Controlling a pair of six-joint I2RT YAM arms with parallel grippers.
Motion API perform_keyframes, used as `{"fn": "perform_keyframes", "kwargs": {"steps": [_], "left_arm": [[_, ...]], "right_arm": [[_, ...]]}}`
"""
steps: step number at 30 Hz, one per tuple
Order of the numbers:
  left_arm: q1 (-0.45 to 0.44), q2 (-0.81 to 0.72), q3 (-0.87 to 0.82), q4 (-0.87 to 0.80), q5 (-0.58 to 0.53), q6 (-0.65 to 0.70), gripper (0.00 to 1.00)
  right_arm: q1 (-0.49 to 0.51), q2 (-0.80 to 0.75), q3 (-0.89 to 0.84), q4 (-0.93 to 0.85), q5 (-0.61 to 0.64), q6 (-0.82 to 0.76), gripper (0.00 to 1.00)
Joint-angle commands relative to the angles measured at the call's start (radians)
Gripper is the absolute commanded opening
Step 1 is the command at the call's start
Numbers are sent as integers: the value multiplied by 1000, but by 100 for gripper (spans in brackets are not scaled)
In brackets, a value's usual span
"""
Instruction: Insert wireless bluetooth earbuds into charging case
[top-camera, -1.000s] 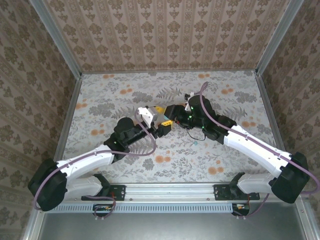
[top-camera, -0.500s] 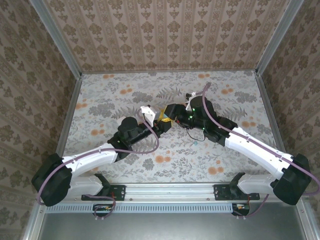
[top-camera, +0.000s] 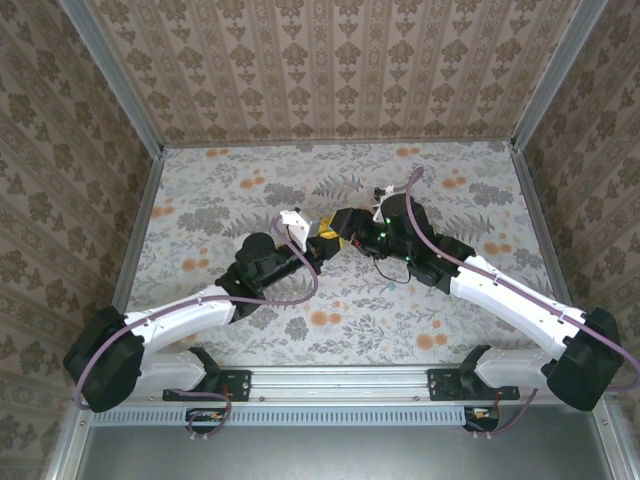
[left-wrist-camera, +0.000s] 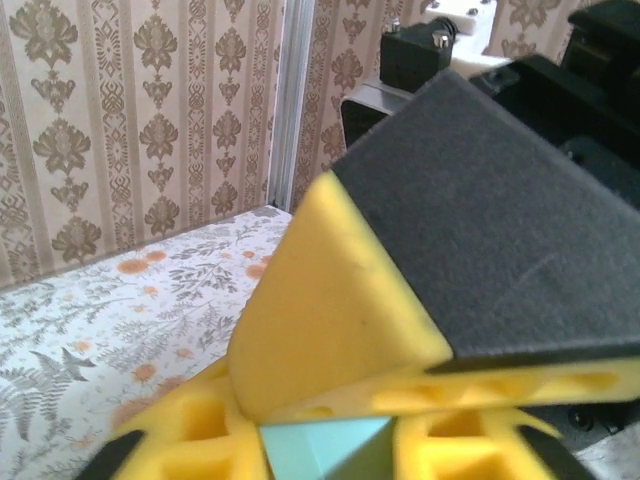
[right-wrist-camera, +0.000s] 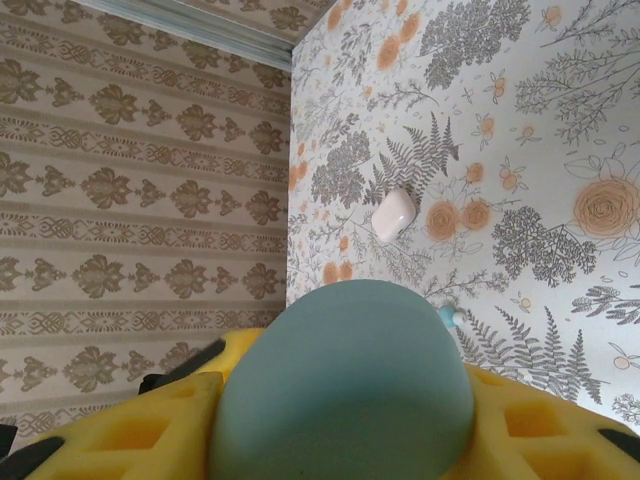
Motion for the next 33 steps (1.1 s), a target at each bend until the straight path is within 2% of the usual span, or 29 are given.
{"fn": "perform_keyframes", "kwargs": {"steps": [1,5,8,12,19,26,33], "left_arm": [[2,-7,32,12,11,52,11],[6,-53,13,-67,36,190,9],[11,-104,-9,-127,82,334,8],[13,-169,-30,-189,168,557,1],[42,-215,68,-422,322,691,0],[48,-240,116,-512,360,742,0],[48,-235,151,-550,374,760,0]], "right_arm": [[7,-27,23,-39,-17,-23,56],[-30,-51,83,-163,-61,-83,68],[-95,-82,117,-245,-150,-124,71],[-177,-102,129,-260,-322,-201,72],[-176,-9,267,-470,-504,-499,73],[-138,30,360,-662,-463,-643,74],[-85,61,354,-674,-438,-620,75]]}}
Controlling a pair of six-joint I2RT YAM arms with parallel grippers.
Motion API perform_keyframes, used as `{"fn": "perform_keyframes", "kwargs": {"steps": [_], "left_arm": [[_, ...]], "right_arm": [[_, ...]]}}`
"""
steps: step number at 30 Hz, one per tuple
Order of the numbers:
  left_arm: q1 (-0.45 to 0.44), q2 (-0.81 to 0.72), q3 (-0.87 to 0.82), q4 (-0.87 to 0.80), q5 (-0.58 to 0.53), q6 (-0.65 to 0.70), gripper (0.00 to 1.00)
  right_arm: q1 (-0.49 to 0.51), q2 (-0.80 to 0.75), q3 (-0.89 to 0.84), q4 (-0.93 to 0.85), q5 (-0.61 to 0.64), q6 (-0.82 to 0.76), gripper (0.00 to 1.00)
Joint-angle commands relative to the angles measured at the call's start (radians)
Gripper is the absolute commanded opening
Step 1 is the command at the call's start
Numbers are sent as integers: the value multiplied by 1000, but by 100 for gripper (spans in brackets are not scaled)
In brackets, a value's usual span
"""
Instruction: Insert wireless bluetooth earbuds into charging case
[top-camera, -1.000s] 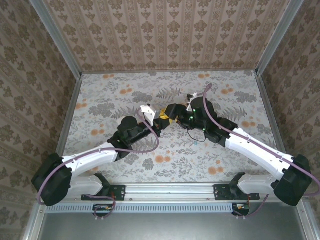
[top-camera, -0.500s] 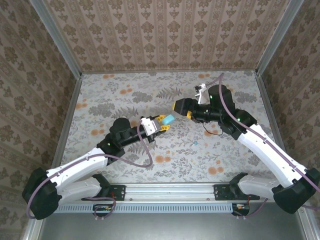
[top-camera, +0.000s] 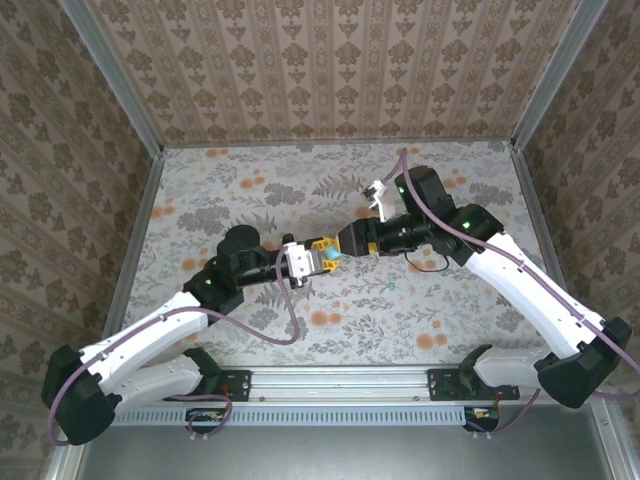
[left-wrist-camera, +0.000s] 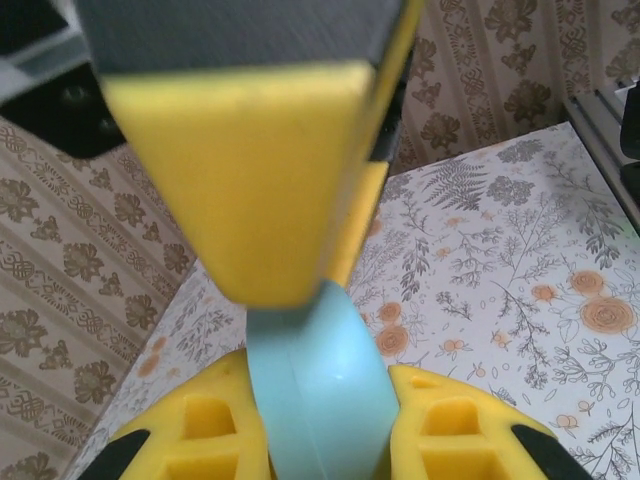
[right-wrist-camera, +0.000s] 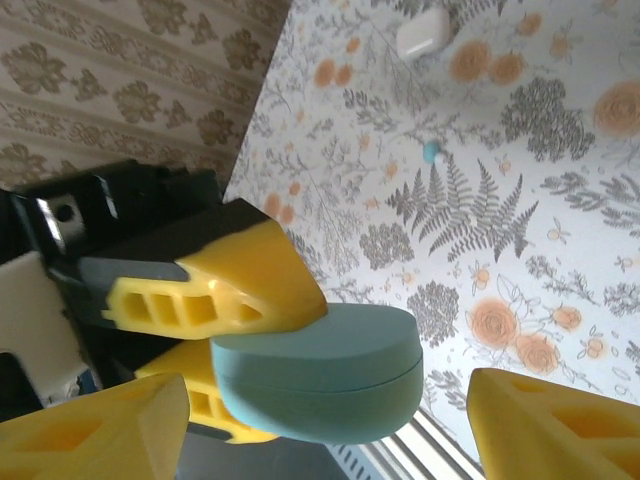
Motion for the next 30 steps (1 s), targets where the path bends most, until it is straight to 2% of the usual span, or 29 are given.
{"fn": "perform_keyframes", "kwargs": {"steps": [1,10,20,27,30], "left_arm": [[7,-11,43,-28,34,38,0],[7,-8,59,-48,42,56,0],[7,-8,66,-70,56,75,0],[10,0,72,-65,72,59,4],[15,1,67,-61,71,48,9]], "right_arm": [[30,20,18,-35,10,-16,75],[63,64,31,3,9,10,73],[66,115,55,9,-11,26,61],[66,147,44,62,-20,44,41],[66,136,13,126,-27,60,37]]}}
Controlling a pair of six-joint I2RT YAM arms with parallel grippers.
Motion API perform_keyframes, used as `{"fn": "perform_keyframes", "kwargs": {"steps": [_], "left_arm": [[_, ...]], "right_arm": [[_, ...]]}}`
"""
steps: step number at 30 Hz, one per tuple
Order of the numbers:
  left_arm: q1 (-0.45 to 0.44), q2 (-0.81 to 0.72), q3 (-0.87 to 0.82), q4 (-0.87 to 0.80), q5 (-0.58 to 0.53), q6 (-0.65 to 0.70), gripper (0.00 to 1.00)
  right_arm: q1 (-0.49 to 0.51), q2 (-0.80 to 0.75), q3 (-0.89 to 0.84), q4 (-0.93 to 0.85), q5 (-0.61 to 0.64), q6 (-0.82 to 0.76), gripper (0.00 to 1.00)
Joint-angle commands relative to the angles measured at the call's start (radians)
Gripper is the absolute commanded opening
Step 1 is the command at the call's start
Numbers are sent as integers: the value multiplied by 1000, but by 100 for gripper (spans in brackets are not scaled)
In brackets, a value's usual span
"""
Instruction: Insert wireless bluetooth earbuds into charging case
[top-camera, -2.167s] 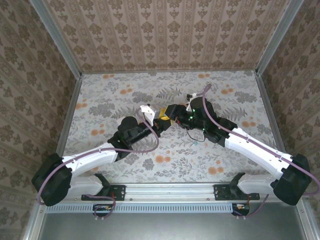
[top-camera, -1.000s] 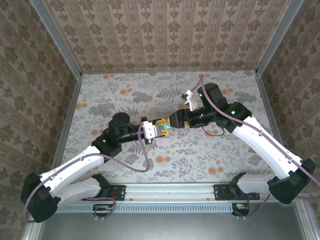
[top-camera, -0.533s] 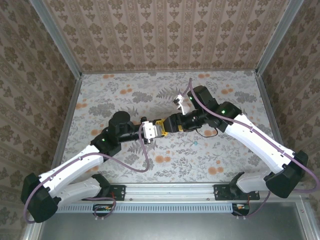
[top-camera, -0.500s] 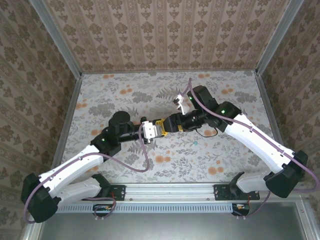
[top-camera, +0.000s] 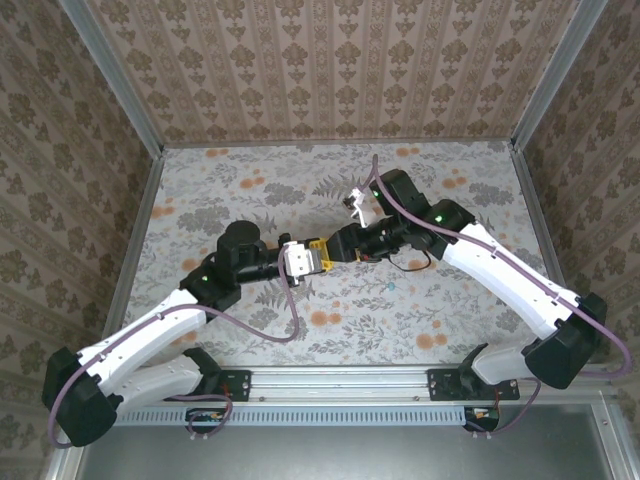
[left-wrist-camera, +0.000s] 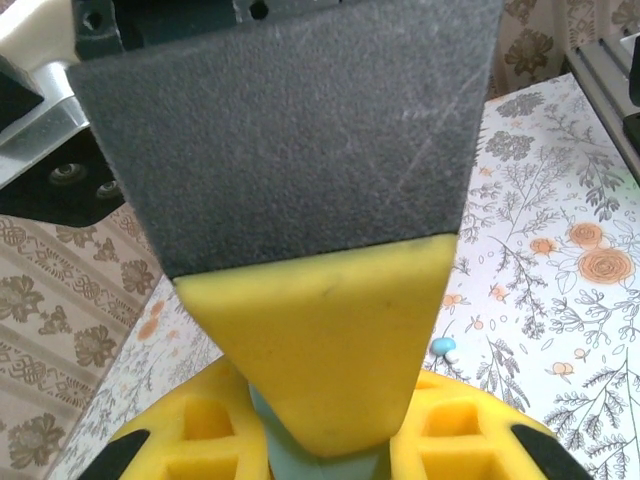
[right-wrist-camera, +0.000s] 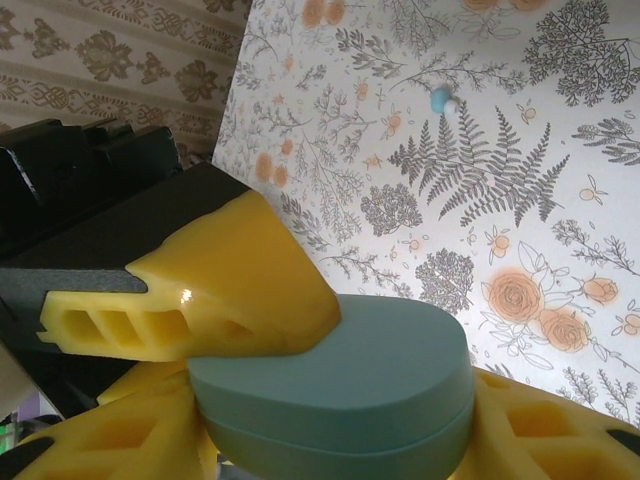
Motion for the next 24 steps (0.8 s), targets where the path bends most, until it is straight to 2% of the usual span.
{"fn": "perform_keyframes", "kwargs": {"steps": [1,8,14,21,24], "left_arm": [[-16,0,42,56,68,-15,9],[-4,-3,37,56,60,-33,24],[3,-8,36,57,46,-51,40],[5,-30,14,79,-1,-124,62],[6,-59,-10,90,-24,-160,66]], "right_arm": [[10,21,-27,143,-15,33,36],[11,-28,-100,277,-4,59,32],[11,-73,-147,339,37,57,32],[11,-135,-218,426,94,76,32],[10,-159,-245,460,120,85,32]]}}
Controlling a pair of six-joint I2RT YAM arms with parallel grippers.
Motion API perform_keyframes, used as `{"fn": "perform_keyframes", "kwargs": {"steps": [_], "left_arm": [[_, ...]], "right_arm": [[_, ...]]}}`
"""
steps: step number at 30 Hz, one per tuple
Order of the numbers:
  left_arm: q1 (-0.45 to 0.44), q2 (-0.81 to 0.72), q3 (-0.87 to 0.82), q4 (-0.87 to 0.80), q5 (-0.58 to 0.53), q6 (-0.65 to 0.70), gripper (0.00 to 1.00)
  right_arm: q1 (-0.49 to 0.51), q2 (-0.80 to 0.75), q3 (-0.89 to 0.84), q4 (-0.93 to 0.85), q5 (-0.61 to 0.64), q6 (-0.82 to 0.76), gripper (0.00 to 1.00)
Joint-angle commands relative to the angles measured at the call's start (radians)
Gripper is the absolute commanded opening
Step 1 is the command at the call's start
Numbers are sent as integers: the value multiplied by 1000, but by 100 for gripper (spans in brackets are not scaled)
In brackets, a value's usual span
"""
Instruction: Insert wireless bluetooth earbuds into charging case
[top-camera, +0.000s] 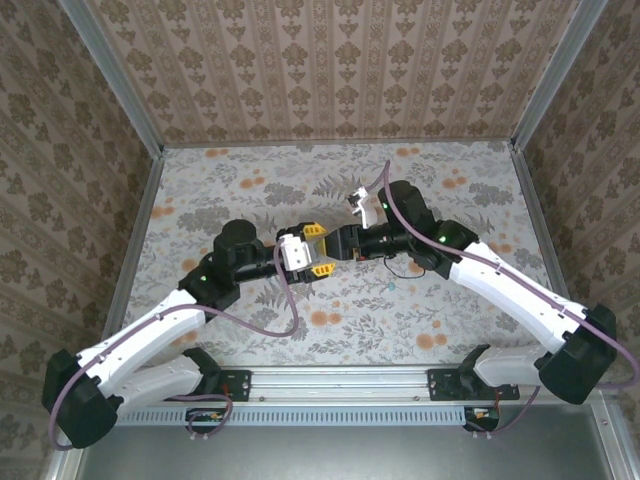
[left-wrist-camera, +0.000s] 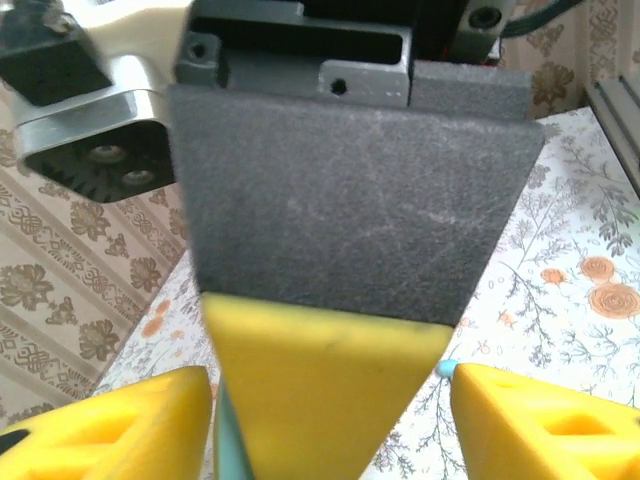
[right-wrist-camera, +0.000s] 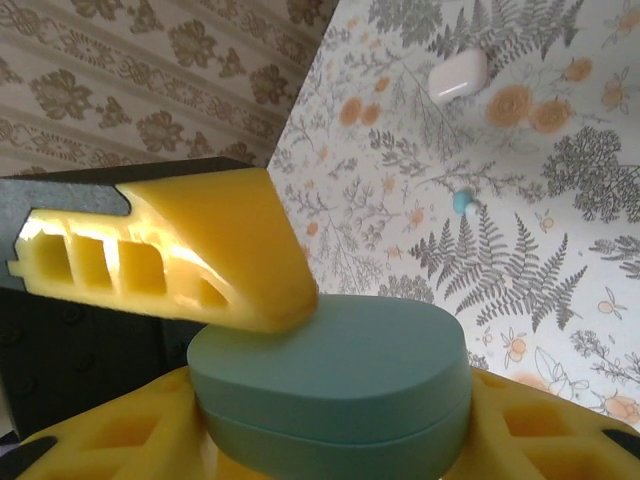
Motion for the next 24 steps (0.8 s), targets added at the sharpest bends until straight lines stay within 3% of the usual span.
{"fn": "perform_keyframes", "kwargs": {"steps": [1,8,12,24], "left_arm": [[-5,-52,-18,49,-23,-76,68],[-5,-121,-117,175,-180,-353,71],[-15,-128,-205,341,-253,-513,73],[-173,131,-248,928,-466,-526,79]], "right_arm": [[4,-49,-31,91,56,17,32],[6,-112,-85,171,122,53,32],[8,-149,-122,243,162,102,32],[24,-183,-156,364,229,266,33]]}}
